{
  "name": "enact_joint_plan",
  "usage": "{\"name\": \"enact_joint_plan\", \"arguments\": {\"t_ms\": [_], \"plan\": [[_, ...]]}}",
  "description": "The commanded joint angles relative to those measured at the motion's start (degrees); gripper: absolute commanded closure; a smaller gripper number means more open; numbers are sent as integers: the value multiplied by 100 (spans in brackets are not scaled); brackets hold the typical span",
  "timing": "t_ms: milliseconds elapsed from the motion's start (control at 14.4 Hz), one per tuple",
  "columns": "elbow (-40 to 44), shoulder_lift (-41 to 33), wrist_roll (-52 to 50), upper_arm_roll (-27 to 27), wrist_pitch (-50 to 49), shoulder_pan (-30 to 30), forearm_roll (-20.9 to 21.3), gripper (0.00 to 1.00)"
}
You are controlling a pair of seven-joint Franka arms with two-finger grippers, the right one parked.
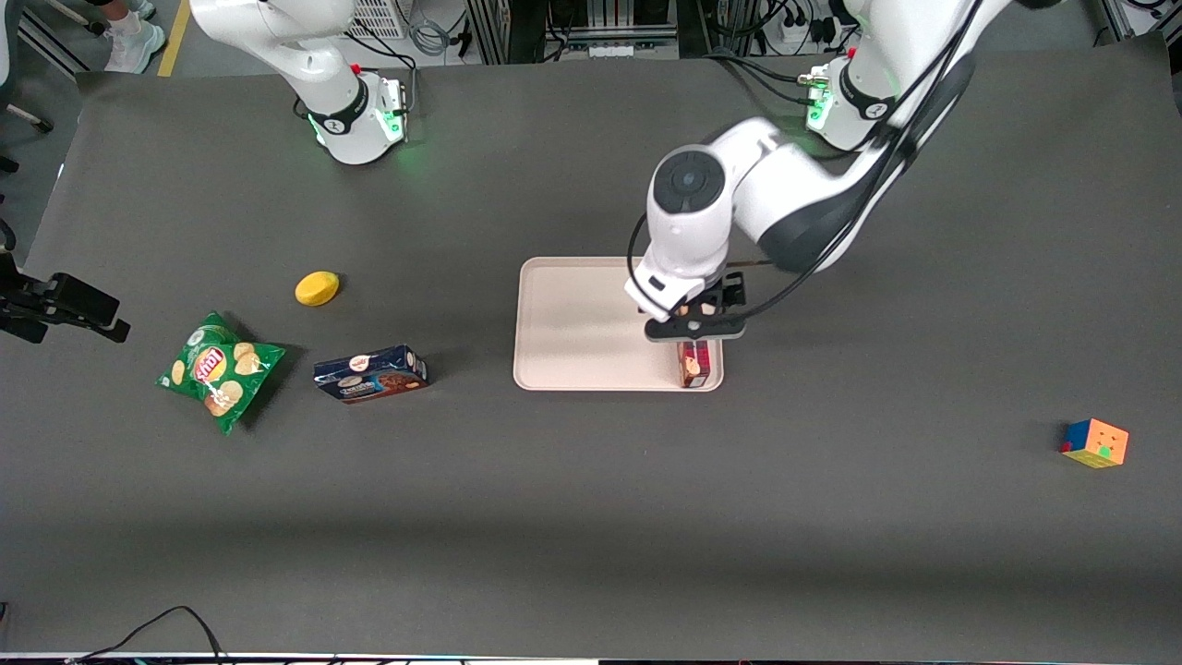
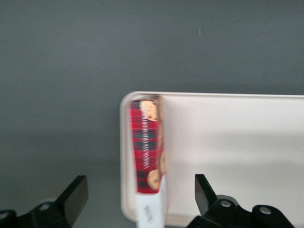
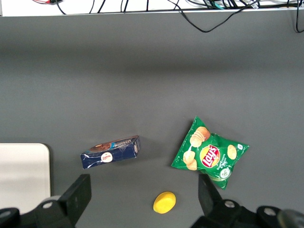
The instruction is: Place red cookie box on tray
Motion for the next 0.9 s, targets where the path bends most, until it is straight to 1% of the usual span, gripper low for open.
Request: {"name": "enact_joint_plan", "arguments": {"t_ms": [0,139,209,348,487,626,695,765,834], "plan": [[394,-854,1412,52,-920,462,-630,0],[350,-1363,2055,105,-1114,892,-894,0],[342,-1566,2380,271,-1245,964,-974,0],[245,-1944,3258,858,-1326,956,-1062,0],[166,-2191,3630,1412,-1273,947,-1333,0],[43,-2402,4016,2071,-1090,834,-1720,0],[-201,-2534,4053,2622,-880,459,-1843,0],[-456,-2709,4053,3472,-634,-233,-1871,0],[-685,-2798,4053,4159,-440,-840,-1871,0]]}}
